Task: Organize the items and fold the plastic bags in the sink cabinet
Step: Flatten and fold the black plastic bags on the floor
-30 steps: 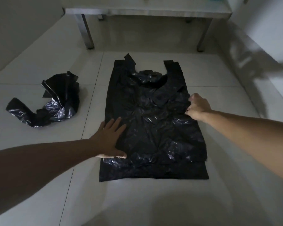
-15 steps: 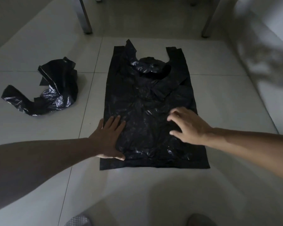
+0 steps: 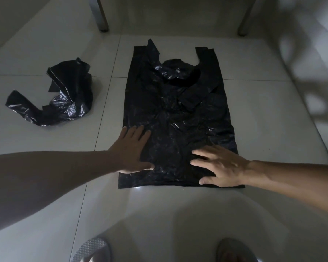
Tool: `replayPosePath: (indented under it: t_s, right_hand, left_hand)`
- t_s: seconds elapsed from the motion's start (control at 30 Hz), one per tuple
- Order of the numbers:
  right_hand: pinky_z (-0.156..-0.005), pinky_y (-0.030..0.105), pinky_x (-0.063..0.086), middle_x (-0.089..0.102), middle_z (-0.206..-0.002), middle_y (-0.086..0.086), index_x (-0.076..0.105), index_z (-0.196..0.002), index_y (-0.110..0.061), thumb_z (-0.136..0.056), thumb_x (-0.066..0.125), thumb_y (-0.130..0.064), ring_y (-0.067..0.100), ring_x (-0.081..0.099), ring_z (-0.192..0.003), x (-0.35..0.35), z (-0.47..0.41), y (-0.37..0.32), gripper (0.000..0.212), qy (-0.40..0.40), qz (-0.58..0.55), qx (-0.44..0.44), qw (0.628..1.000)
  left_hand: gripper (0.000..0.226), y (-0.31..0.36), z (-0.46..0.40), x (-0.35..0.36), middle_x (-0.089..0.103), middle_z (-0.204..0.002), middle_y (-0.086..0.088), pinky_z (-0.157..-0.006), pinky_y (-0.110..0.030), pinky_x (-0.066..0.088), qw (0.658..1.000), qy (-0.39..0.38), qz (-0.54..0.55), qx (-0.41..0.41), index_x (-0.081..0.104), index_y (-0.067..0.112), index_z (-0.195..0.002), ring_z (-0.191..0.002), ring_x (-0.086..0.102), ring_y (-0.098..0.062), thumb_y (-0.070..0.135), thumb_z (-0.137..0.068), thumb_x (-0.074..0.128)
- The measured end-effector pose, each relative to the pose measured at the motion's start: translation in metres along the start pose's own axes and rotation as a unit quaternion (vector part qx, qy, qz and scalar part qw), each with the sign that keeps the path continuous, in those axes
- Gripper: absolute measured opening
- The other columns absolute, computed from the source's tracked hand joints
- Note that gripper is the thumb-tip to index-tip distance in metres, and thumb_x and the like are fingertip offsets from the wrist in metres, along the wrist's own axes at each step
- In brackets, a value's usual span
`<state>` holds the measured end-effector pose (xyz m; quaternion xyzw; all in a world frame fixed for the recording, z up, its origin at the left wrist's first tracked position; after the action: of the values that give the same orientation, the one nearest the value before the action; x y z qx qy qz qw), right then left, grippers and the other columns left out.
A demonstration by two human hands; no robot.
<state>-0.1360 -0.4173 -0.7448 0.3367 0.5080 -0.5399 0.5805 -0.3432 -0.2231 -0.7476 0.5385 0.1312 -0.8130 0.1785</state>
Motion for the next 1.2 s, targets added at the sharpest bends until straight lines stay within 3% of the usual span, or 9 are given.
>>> replayPosePath:
  t_s: [0.33,0.53,0.67,0.8,0.87,0.93,1.03,1.1,1.2]
  right_hand:
    - [-0.11,0.049,0.039,0.045,-0.148,0.012,0.053,-0.137,-0.012,-0.097,0.039,-0.043,0.028,0.041,-0.138,-0.014,-0.043,0.016,0.053,0.093,0.012,0.009,0.996]
    - [-0.122,0.044,0.002,0.005,-0.164,0.004,0.014,-0.156,-0.028,-0.099,0.022,-0.06,0.021,0.002,-0.151,0.004,-0.065,0.022,0.066,0.032,-0.003,-0.006,0.999]
    - [-0.12,0.051,-0.006,-0.012,-0.164,-0.004,-0.003,-0.154,-0.039,-0.088,0.001,-0.074,0.019,-0.014,-0.15,0.018,-0.051,0.07,0.074,0.024,0.012,0.166,0.986]
    - [-0.119,0.055,-0.003,-0.011,-0.164,0.003,-0.001,-0.155,-0.03,-0.089,-0.001,-0.071,0.031,-0.009,-0.15,0.011,-0.035,0.127,0.078,0.041,-0.017,0.409,0.911]
    - [-0.119,0.057,0.003,0.001,-0.164,0.009,0.012,-0.155,-0.02,-0.095,0.01,-0.065,0.035,-0.001,-0.15,0.003,-0.042,0.11,0.075,0.1,0.015,0.363,0.926]
    - [-0.118,0.059,0.012,0.015,-0.162,0.011,0.028,-0.152,-0.018,-0.096,0.024,-0.06,0.033,0.01,-0.15,0.003,-0.055,0.062,0.07,0.142,0.012,0.187,0.972]
    - [-0.119,0.056,0.01,0.02,-0.162,0.009,0.031,-0.151,-0.024,-0.097,0.032,-0.056,0.029,0.014,-0.15,0.016,-0.08,0.01,0.063,0.101,-0.006,0.013,0.995]
    - [-0.12,0.055,0.005,0.016,-0.163,0.006,0.025,-0.153,-0.031,-0.095,0.027,-0.06,0.027,0.011,-0.15,0.013,-0.104,0.025,0.064,0.07,-0.002,0.043,0.997]
    - [-0.118,0.059,0.002,0.024,-0.16,0.009,0.013,-0.154,-0.037,-0.094,0.014,-0.065,0.032,0.015,-0.148,-0.011,-0.13,0.1,0.066,0.052,-0.014,0.263,0.963]
  left_hand:
    - [0.114,0.01,-0.037,-0.012,-0.022,-0.158,-0.01,-0.119,-0.048,-0.008,0.998,0.042,0.035,-0.013,-0.01,0.016,-0.153,-0.146,-0.018,-0.029,0.087,-0.073,0.031]
    - [0.114,0.006,-0.037,0.022,-0.026,-0.156,-0.012,-0.119,-0.05,-0.007,0.995,0.075,0.048,-0.043,-0.013,0.01,-0.152,-0.144,-0.024,-0.029,0.09,-0.073,0.007]
    - [0.11,-0.001,-0.032,0.034,-0.013,-0.16,-0.012,-0.117,-0.052,-0.001,0.992,0.095,0.063,-0.054,-0.001,0.01,-0.153,-0.147,-0.016,-0.03,0.088,-0.078,0.016]
    - [0.109,-0.001,-0.032,0.035,-0.004,-0.161,-0.014,-0.118,-0.054,0.006,0.992,0.093,0.051,-0.062,0.006,0.008,-0.154,-0.148,-0.008,-0.033,0.087,-0.079,0.017]
    - [0.11,-0.001,-0.033,0.036,-0.004,-0.161,-0.014,-0.118,-0.054,0.006,0.992,0.095,0.051,-0.061,0.006,0.008,-0.154,-0.148,-0.008,-0.033,0.087,-0.079,0.018]
    - [0.109,-0.001,-0.032,0.037,0.0,-0.161,-0.015,-0.118,-0.055,0.007,0.992,0.103,0.053,-0.059,0.01,0.007,-0.153,-0.148,-0.004,-0.034,0.086,-0.079,0.019]
    - [0.109,0.0,-0.032,0.038,-0.001,-0.161,-0.016,-0.118,-0.055,0.009,0.992,0.099,0.039,-0.06,0.009,0.006,-0.153,-0.148,-0.005,-0.034,0.086,-0.079,0.017]
    - [0.109,0.0,-0.032,0.037,0.0,-0.161,-0.016,-0.117,-0.055,0.01,0.992,0.102,0.038,-0.062,0.009,0.006,-0.153,-0.148,-0.005,-0.034,0.086,-0.079,0.016]
    - [0.111,-0.001,-0.032,0.037,-0.002,-0.161,-0.016,-0.118,-0.055,0.008,0.993,0.099,0.036,-0.062,0.007,0.006,-0.153,-0.148,-0.006,-0.034,0.087,-0.078,0.017]
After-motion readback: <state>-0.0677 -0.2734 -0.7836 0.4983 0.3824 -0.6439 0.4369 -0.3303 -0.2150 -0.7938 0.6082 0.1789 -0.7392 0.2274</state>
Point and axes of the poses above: each hand's wrist, its own z-axis away from the middle knuckle, its own x-axis out of the palm, y = z × x, the point moved 3 cm from there along -z, towards the middle knuckle
